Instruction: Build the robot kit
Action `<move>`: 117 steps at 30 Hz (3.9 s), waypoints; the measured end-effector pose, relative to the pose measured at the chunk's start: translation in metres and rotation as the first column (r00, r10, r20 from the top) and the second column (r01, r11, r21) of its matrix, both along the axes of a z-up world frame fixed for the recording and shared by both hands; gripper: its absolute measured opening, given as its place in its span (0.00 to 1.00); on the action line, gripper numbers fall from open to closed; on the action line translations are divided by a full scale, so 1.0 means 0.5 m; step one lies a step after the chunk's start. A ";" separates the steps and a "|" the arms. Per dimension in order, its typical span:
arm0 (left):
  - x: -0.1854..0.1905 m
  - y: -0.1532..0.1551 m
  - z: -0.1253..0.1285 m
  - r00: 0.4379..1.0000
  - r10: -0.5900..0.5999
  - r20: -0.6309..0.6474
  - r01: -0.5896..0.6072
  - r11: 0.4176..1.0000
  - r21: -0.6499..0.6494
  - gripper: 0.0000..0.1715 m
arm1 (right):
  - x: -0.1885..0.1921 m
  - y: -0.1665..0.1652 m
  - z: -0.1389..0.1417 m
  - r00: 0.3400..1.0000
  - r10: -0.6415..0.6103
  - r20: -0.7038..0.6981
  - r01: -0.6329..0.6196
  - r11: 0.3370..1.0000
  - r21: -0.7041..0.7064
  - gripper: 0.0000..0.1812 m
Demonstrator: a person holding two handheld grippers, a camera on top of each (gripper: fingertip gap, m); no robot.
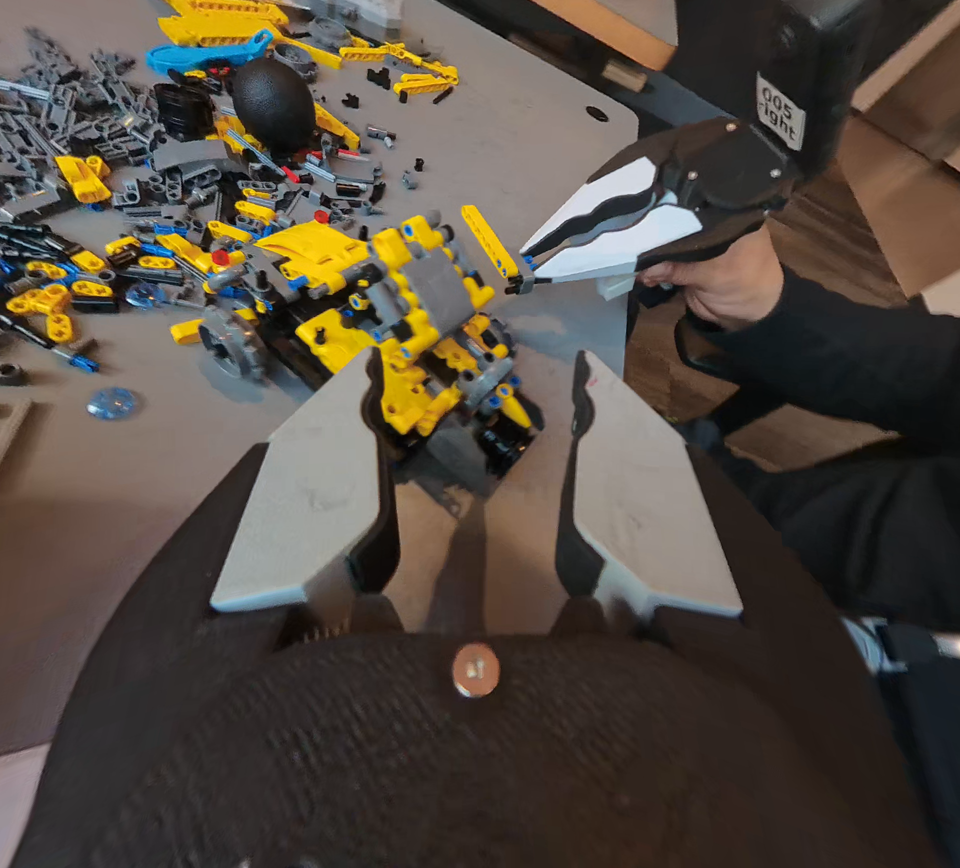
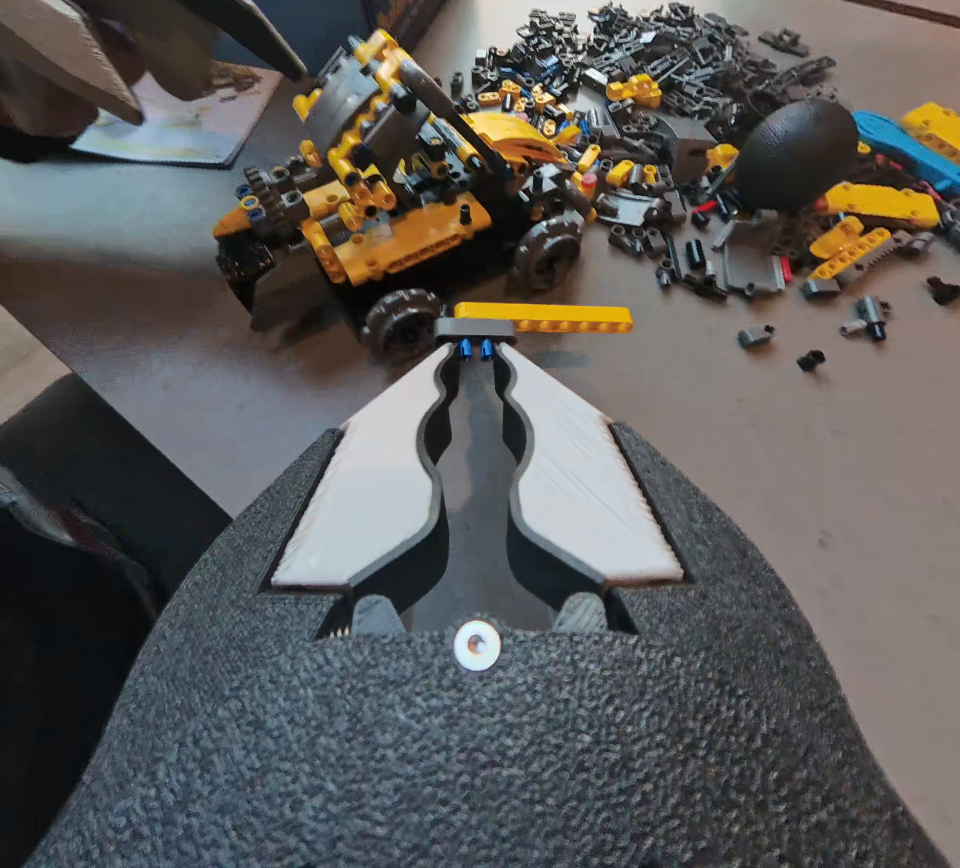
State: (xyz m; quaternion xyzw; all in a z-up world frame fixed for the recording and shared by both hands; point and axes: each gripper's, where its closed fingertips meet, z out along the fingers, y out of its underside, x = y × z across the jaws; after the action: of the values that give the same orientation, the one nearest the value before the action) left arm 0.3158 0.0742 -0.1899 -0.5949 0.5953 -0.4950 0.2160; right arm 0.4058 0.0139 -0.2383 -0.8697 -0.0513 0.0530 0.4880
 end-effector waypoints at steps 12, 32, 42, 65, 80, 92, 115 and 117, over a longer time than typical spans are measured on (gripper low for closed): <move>0.029 -0.018 -0.106 0.938 0.284 -0.200 -0.195 0.907 0.373 0.38 | -0.011 -0.034 -0.034 0.997 0.075 0.017 -0.075 0.997 0.024 0.07; -0.075 -0.050 -0.074 0.972 -0.183 -0.150 0.216 0.944 0.248 0.44 | 0.008 -0.056 0.021 0.993 0.040 -0.109 -0.007 0.959 0.283 0.07; -0.041 -0.069 -0.098 0.981 0.026 -0.193 0.030 0.960 0.280 0.34 | 0.016 -0.056 0.030 0.984 0.044 -0.171 0.011 0.952 0.306 0.06; -0.011 -0.059 -0.083 0.912 -0.280 -0.299 0.307 0.950 0.047 0.23 | 0.067 -0.079 0.061 0.968 0.041 -0.247 0.059 0.922 0.382 0.06; -0.052 0.002 -0.045 0.997 0.031 -0.071 -0.026 0.997 0.075 0.38 | 0.110 -0.031 -0.017 0.997 -0.017 -0.080 0.015 1.000 -0.021 0.08; -0.100 0.018 -0.069 0.975 0.184 0.122 -0.211 0.939 0.273 0.40 | 0.227 0.105 0.061 0.996 0.070 0.053 -0.062 0.990 -0.128 0.28; -0.135 0.051 -0.009 0.926 0.210 0.314 -0.275 0.945 0.179 0.27 | 0.405 0.271 0.160 0.988 0.069 0.135 -0.052 0.991 -0.126 0.27; -0.139 0.065 -0.001 0.906 0.248 0.342 -0.321 0.930 0.177 0.26 | 0.540 0.253 0.229 0.980 -0.085 0.178 0.094 0.995 -0.041 0.27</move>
State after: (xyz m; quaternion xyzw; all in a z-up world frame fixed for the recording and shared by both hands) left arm 0.2464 0.1068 -0.1902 -0.5607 0.5125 -0.4741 0.4452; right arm 0.6757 0.1406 -0.1238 -0.8841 -0.0539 -0.0448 0.4619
